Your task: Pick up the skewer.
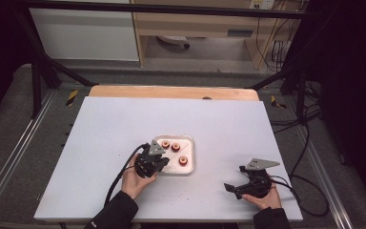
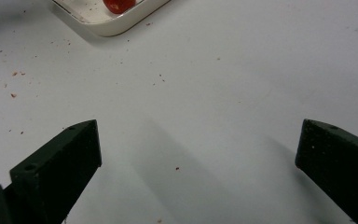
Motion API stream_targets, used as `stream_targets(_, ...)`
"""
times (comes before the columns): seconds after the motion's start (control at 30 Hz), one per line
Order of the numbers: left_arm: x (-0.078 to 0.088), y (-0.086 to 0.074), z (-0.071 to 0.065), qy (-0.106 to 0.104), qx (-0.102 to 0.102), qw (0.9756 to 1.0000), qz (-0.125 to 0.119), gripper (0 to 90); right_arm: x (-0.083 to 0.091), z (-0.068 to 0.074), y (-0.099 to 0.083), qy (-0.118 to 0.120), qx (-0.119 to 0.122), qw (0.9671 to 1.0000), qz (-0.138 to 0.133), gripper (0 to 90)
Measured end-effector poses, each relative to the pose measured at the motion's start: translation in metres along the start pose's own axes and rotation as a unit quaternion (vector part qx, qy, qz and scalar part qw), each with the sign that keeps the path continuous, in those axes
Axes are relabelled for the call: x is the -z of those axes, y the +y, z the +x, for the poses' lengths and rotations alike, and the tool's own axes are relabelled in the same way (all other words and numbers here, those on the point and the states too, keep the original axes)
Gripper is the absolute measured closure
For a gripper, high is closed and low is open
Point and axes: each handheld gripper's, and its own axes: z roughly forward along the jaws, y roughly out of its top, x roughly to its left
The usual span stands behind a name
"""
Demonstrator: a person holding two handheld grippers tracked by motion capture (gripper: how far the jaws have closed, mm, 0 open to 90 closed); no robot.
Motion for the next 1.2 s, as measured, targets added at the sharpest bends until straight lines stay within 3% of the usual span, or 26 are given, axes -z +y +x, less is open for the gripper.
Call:
stream_targets(0.37, 0.013, 0.001, -0.001, -0.016, -0.005, 0.9999, -0.003, 88.6, -0.001, 0.005, 0.005, -0.009, 0.015, 0.9998, 0.006, 0.6)
stream_targets(0.67, 0.023, 0.0, -0.004, -0.03, -0.02, 0.9993, 0.003, 88.6, -0.005, 0.016, 0.016, -0.019, 0.045, 0.9987, 0.014, 0.9)
stream_targets(0.97, 0.028, 0.003, -0.01, -0.043, -0.042, 0.9981, 0.013, 88.6, -0.009, 0.029, 0.028, -0.033, 0.088, 0.9951, 0.029, 1.7)
stream_targets(1.2, 0.028, 0.009, -0.018, -0.05, -0.062, 0.9966, 0.022, 88.6, -0.012, 0.04, 0.039, -0.049, 0.131, 0.9893, 0.04, 2.8)
